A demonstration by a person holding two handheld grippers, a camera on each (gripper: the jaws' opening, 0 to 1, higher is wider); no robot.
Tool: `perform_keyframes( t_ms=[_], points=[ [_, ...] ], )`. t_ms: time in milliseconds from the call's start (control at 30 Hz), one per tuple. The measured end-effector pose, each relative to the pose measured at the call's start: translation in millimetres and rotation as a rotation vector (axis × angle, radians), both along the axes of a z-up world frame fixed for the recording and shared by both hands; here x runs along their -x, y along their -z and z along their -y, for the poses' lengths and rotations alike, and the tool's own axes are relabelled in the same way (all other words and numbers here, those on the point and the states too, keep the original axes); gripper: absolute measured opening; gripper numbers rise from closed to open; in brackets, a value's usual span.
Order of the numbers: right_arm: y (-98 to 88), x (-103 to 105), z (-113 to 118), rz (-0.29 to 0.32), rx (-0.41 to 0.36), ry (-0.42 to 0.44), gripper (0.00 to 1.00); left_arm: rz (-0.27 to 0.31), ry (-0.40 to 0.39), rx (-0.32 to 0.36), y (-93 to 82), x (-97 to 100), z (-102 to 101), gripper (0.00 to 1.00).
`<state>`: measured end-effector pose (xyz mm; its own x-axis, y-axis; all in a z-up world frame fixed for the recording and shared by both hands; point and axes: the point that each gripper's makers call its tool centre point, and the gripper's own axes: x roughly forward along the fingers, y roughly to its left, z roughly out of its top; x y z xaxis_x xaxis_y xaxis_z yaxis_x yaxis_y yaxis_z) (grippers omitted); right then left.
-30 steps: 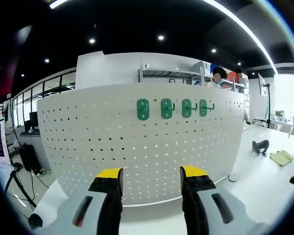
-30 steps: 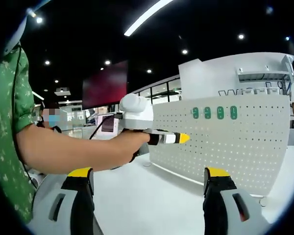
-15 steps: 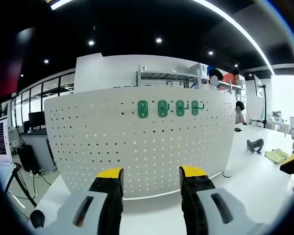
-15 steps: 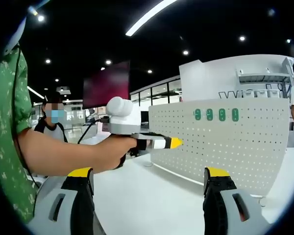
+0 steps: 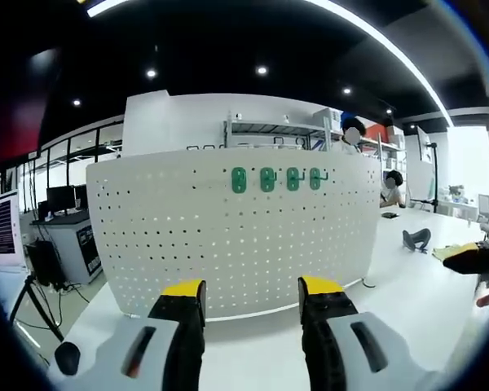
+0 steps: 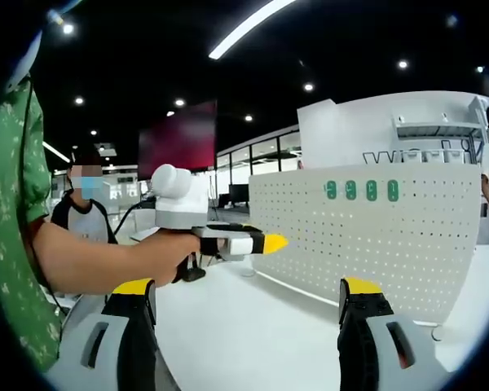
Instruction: Insert the hook assembly into the mounting plate slot until the hook locks in place.
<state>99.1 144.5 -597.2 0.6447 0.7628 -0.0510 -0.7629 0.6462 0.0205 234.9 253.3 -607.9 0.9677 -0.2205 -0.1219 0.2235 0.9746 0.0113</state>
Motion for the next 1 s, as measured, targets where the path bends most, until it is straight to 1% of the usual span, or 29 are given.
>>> perform_keyframes(
  t_ms=[167,633,767,1000],
  points=[
    [1.2,2,-1,-0.001,0.004,0.002,0.95,0.001,0.003,-0.002,0.5,10.8,-4,0.47],
    [6.1,9,-1,-0.011,0.005,0.027,0.95,0.011,0.034,-0.013,-1.0,56.2,-15,0.46],
    [8.4,13,-1,-0.015,0.005,0.036,0.95,0.009,0.053,-0.014,0.4,70.0,-14,0.46],
    [13.6,15,0,-0.022,0.004,0.058,0.95,0.008,0.077,-0.018,5.3,86.9,-13,0.46]
  ],
)
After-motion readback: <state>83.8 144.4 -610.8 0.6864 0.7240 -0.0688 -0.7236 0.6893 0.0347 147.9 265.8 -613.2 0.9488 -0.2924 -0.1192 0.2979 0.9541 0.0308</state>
